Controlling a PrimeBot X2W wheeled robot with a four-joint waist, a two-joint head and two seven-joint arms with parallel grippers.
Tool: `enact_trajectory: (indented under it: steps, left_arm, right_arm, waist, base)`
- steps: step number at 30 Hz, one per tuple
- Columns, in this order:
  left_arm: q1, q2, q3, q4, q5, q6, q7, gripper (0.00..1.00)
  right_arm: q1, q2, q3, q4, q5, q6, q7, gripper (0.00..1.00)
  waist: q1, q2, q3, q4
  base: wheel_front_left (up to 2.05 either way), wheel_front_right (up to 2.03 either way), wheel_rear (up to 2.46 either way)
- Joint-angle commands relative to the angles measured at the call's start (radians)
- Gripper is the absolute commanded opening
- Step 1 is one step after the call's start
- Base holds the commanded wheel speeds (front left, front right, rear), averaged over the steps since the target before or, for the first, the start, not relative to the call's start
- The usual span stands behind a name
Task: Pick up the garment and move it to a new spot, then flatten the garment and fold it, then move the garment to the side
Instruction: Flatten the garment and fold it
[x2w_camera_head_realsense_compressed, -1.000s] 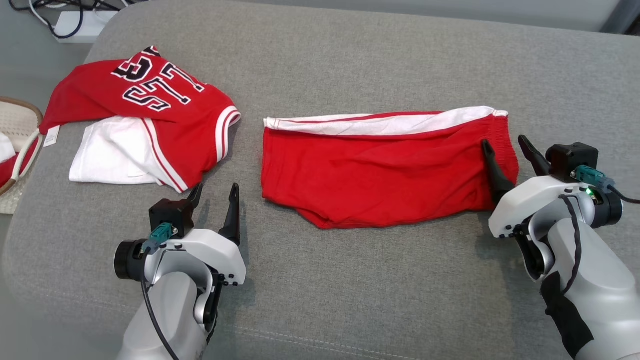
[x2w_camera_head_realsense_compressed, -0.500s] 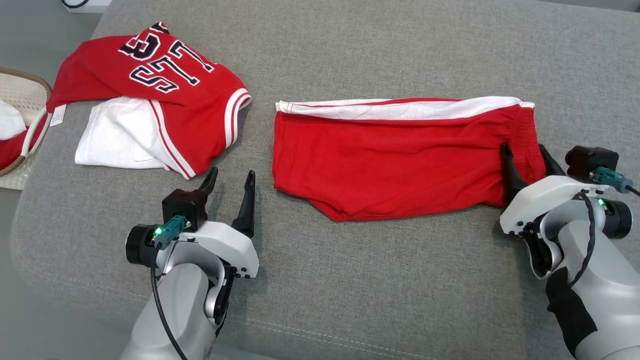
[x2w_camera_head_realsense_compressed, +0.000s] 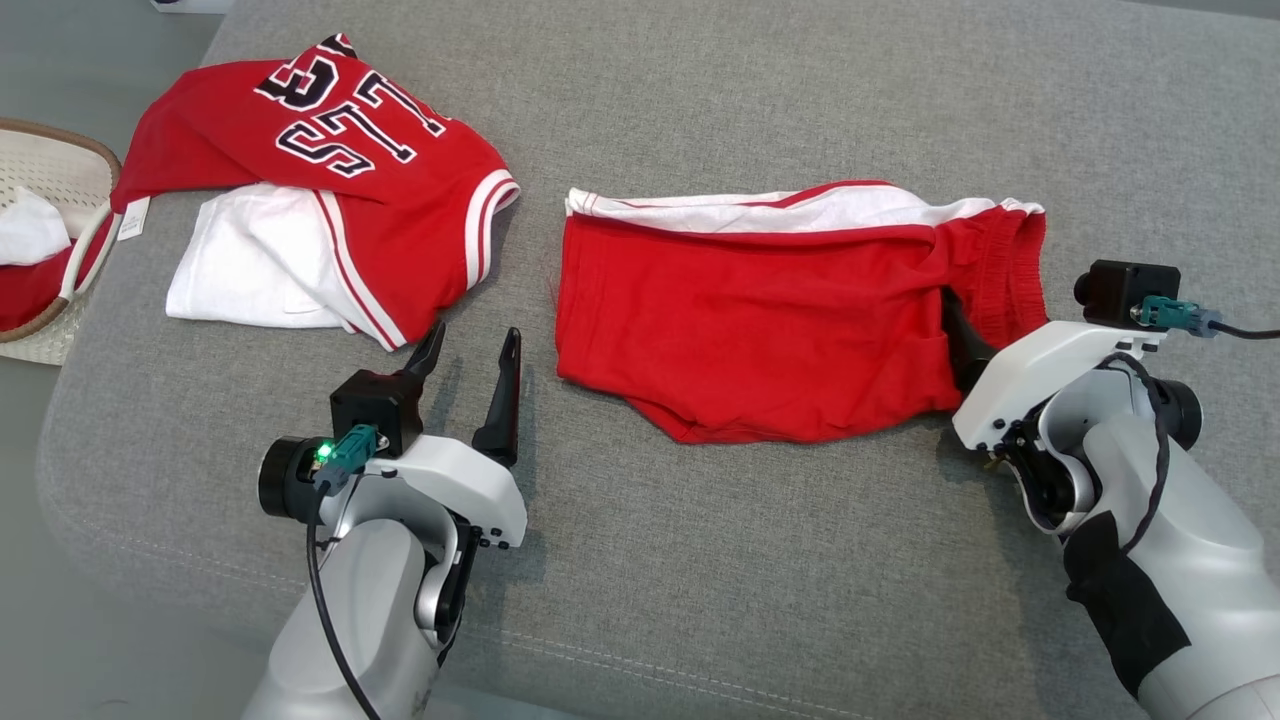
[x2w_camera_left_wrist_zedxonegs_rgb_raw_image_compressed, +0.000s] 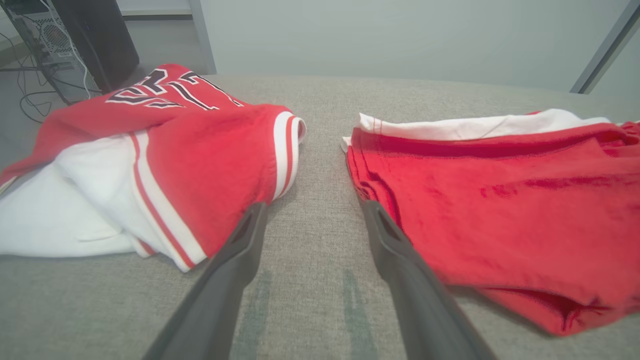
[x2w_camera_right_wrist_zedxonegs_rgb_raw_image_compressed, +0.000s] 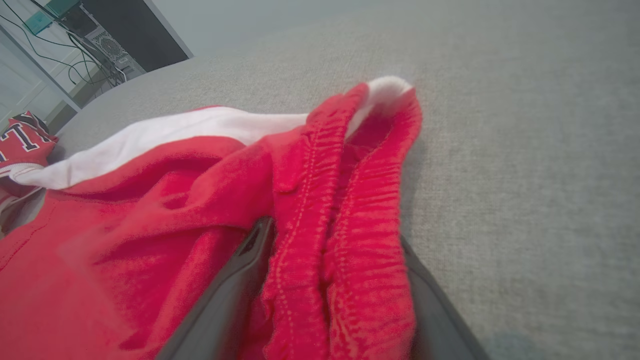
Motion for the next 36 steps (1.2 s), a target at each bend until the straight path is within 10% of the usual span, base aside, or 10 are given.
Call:
enact_trajectory:
  steps: [1,3,4,6,25,36]
  left_arm:
    - [-0.008,0.027,0.025,-0.032,-0.003,0.009,-0.01,1.0]
    - [-0.008,0.027,0.024,-0.033,-0.004,0.01,-0.01,1.0]
    - [-0.007,0.027,0.024,-0.036,-0.006,0.01,-0.01,1.0]
    - [-0.007,0.027,0.024,-0.037,-0.006,0.01,-0.01,1.0]
    - [0.034,0.027,0.052,-0.023,0.026,-0.008,-0.01,1.0]
    - [0.05,0.027,0.006,-0.02,-0.008,-0.018,-0.01,1.0]
  right_arm:
    - [0.045,0.03,0.047,0.002,0.028,0.008,0.032,0.96]
    - [0.044,0.024,0.055,0.001,0.039,0.008,0.031,0.8]
    - [0.04,0.009,0.061,0.005,0.059,0.008,0.012,0.11]
    - [0.039,0.003,0.06,0.007,0.069,0.008,-0.001,0.0]
    - [0.067,-0.134,0.061,0.017,0.188,0.008,-0.151,0.0]
    - [0.034,-0.068,0.29,-0.266,0.284,0.008,0.021,0.0]
  waist:
    - [0.0,0.0,0.0,0.001]
    - [0.0,0.0,0.0,0.001]
    - [0.0,0.0,-0.001,0.001]
    - [0.0,0.0,-0.003,-0.001]
    - [0.0,0.0,-0.103,-0.165]
    - [0.0,0.0,-0.121,-0.154]
  base:
    - [0.0,0.0,0.0]
    - [0.0,0.0,0.0]
    - [0.0,0.0,0.0]
    - [0.0,0.0,0.0]
    - [0.0,0.0,0.0]
    - [0.0,0.0,0.0]
